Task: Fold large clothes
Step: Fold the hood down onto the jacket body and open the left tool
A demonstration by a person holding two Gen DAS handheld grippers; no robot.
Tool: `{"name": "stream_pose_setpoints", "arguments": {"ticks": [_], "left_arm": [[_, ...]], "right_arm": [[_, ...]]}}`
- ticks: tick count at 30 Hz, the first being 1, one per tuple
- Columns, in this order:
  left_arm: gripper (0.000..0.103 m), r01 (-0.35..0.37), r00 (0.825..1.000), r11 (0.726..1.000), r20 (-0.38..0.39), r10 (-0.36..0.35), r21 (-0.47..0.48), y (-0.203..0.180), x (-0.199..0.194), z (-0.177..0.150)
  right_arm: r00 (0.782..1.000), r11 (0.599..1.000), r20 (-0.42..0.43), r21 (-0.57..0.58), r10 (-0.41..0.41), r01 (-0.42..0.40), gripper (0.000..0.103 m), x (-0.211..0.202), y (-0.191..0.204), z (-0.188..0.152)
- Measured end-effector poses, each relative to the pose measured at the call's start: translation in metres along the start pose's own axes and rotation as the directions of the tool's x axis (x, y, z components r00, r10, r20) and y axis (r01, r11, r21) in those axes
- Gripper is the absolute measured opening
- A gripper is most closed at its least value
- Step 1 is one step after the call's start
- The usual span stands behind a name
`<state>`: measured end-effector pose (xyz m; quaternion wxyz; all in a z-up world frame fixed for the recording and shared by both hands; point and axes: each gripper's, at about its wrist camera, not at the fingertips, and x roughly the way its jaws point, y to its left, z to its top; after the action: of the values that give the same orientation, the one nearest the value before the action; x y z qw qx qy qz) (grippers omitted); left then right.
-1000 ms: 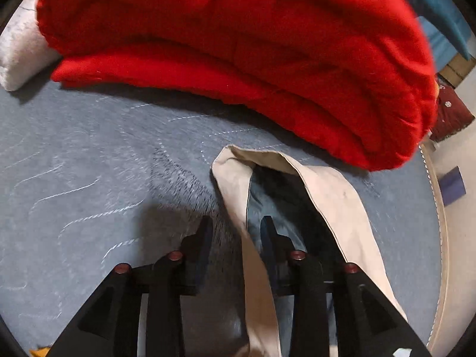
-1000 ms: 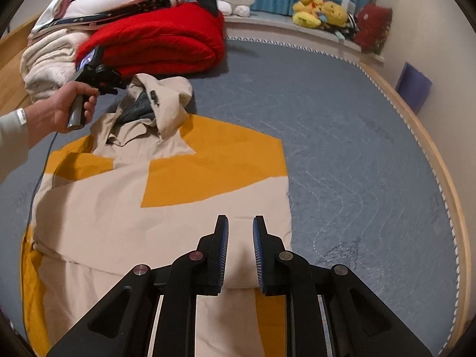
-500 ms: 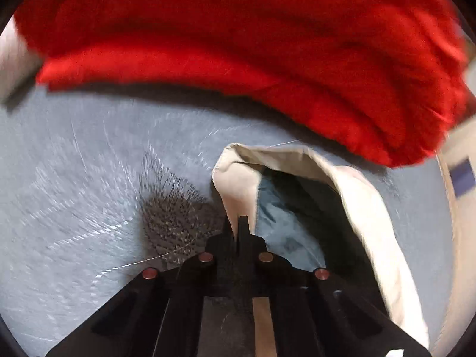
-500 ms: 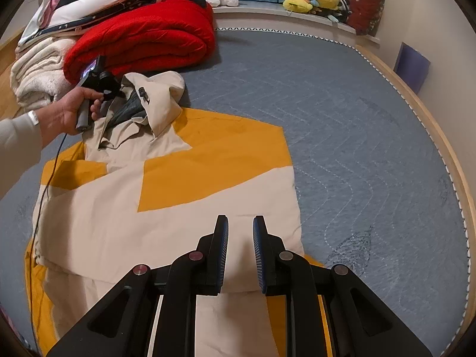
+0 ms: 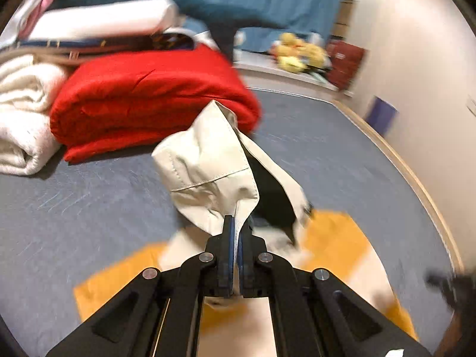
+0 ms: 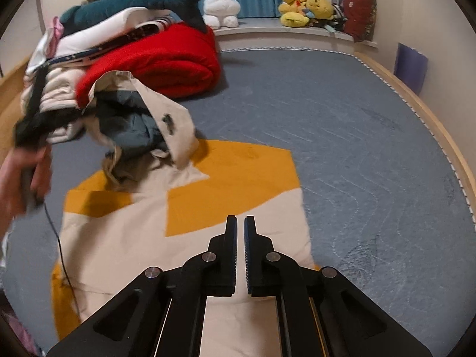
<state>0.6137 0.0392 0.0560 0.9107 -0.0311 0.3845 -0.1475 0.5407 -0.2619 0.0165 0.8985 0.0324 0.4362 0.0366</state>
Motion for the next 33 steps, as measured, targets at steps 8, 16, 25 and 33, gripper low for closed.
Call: {"name": "stream_pose_setpoints", "arguments": {"ticks": [8, 16, 25, 33], "left_arm": [[0.001, -0.037, 0.992, 0.995, -0.117, 0.048, 0.093, -0.065, -0.097, -0.133], [0.002, -0.020, 0.984, 0.980, -0.176, -0.015, -0.196, -0.043, -0.107, -0.165], [0.043, -0.120, 0.961, 0.882, -0.276, -0.012, -0.456, 0.041, -0.044, -0.160], [0.042, -0.058, 0.957, 0.813, -0.265, -0.120, -0.580, 0.055, -0.010, -0.168]], "right_arm": [[0.994, 0.994, 0.062, 0.056, 0.090, -0.094, 0.052, -0.036, 0.004, -0.001], [0.989, 0.992, 0.097, 0.043, 0.115, -0.120, 0.035, -0.056, 0.006, -0.011], [0.982, 0.980, 0.050, 0.072, 0.183, -0.186, 0.012, -0.035, 0.012, -0.013], [0.977, 0.978, -0.057, 0.022, 0.207, -0.206, 0.031, 0.002, 0.036, -0.021]]}}
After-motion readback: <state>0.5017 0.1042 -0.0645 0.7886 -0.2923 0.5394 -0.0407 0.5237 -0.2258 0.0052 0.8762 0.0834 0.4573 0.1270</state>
